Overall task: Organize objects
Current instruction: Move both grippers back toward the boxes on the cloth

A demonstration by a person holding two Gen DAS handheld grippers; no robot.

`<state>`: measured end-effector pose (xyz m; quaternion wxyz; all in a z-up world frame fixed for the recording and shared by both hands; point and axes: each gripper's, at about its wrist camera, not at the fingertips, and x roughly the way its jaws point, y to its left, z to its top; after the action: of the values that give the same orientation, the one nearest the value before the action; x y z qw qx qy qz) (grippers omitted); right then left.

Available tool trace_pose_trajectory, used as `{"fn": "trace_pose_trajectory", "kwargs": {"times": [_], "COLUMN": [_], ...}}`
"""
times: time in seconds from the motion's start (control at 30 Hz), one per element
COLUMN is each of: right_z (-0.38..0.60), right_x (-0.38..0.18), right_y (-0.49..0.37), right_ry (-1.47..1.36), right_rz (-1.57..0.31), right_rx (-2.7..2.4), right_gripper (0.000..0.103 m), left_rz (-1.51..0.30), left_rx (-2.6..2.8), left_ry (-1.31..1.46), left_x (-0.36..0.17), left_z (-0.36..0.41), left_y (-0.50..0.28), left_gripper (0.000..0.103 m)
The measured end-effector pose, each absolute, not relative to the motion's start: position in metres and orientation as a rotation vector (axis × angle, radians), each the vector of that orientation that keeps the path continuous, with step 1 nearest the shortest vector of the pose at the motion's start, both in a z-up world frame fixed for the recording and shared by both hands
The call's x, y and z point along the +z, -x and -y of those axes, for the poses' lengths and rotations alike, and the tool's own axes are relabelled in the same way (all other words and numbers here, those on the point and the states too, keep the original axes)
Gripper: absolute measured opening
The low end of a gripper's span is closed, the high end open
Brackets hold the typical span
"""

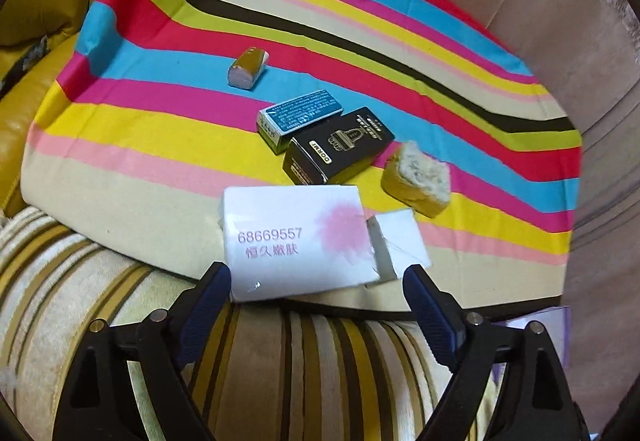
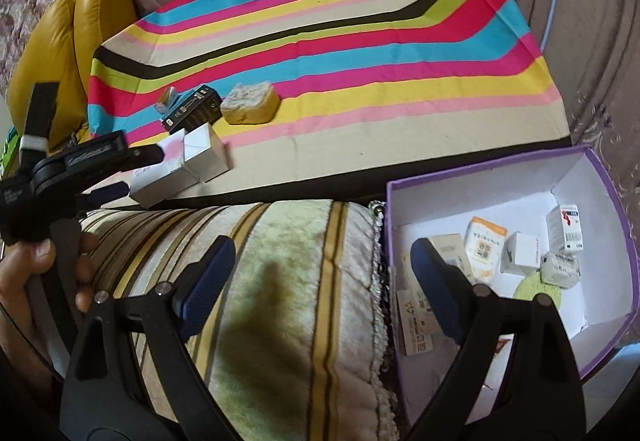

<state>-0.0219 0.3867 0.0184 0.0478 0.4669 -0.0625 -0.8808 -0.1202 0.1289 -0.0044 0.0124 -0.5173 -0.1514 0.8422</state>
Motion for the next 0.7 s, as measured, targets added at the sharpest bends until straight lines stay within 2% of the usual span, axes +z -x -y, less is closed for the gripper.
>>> {"fn": "trace_pose_trajectory", "kwargs": {"times": [0.2,0.37,0.47,0.63,0.7], "right_z": [-0.380,-0.379,-0.374,-0.360,-0.351], "right_x": [0.015,0.014,0.015,0.018,0.018], "right_y": [0.026,0.027,0.030,0.038,0.043], "right_ry": [-1.440,-1.449,-1.449,-1.436,-1.430], "right_rz": [0.162,0.159,0.138,0.082,0.051], "right_rx": [-2.666,-2.663,-2.661,-2.650,-2.636], "right_gripper": [0.092,0.092,0.092,0.092,0.092], "left_rz": [0.417,0.429,0.392,0.362,0.385], "left_rx": [2.583,2.583,2.584,2.571,2.544], "left_ry": [1.726,1.718,1.709,1.730,1.765], "left_x": [-0.024,-0.026,-0.024,-0.025,-0.031], "left_z": [-0.135,-0.127,-0.127,-0.119,-0.110], "left_y": [0.133,0.134,0.133,0.132,0.134], "left_gripper": [0.089,0.089,0.085,0.069,0.069]}}
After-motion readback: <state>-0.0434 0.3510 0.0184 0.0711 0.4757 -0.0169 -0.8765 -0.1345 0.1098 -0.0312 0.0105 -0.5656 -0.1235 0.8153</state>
